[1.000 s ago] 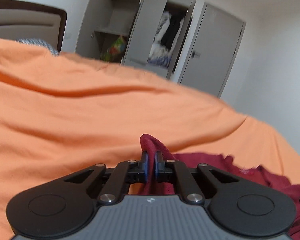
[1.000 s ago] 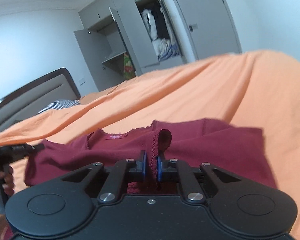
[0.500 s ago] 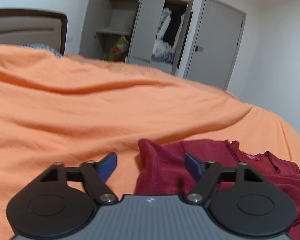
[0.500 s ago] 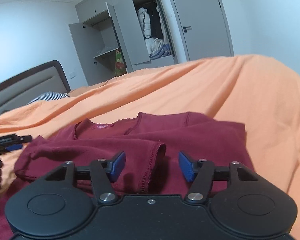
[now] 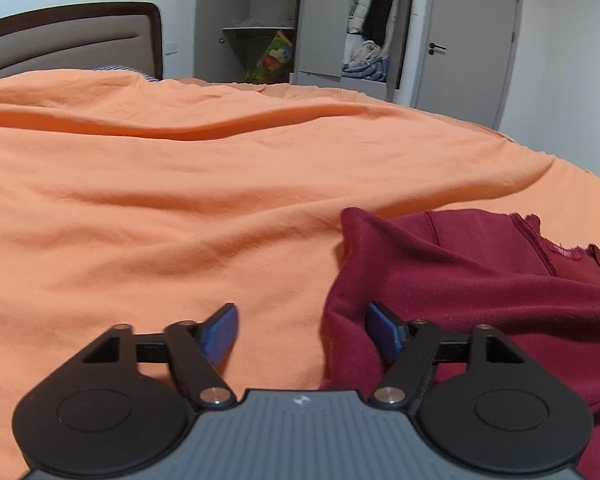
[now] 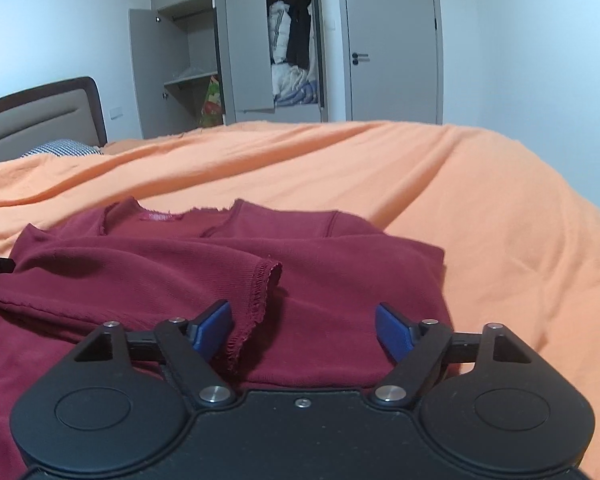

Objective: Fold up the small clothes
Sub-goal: 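Open both tools and move the right tool toward the shirt hem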

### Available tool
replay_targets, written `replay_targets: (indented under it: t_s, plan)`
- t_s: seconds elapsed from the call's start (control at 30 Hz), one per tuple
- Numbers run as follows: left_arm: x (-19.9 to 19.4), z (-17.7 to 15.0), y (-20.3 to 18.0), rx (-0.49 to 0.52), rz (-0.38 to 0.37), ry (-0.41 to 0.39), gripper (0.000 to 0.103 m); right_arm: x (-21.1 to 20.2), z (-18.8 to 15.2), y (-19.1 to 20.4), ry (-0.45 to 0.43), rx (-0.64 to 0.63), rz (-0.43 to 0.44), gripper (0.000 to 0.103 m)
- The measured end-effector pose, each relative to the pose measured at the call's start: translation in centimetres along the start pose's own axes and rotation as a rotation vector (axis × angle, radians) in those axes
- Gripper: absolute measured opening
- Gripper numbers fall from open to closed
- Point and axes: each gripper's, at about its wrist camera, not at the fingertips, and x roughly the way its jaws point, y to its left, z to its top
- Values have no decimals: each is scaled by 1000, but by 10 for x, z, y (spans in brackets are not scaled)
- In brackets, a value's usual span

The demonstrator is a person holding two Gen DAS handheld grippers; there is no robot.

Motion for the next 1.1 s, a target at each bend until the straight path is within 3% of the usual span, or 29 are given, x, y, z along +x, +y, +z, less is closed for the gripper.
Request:
replay_targets:
  t_s: [0.07, 0.17, 0.57, 1.1]
  plan:
    - [-9, -1, 3, -16, 0, -15, 90, -11, -1, -2, -22, -8, 11, 99]
    - [-27, -7, 7, -14, -21, -36, 102, -28, -5, -5, -52, -25, 24, 102]
    - [-107, -54, 21, -5, -105, -75, 102, -98, -39, -16, -43, -17, 3, 102]
    - [-189, -141, 37, 64, -170, -62, 103, -193, -122, -1, 44, -72, 79, 102]
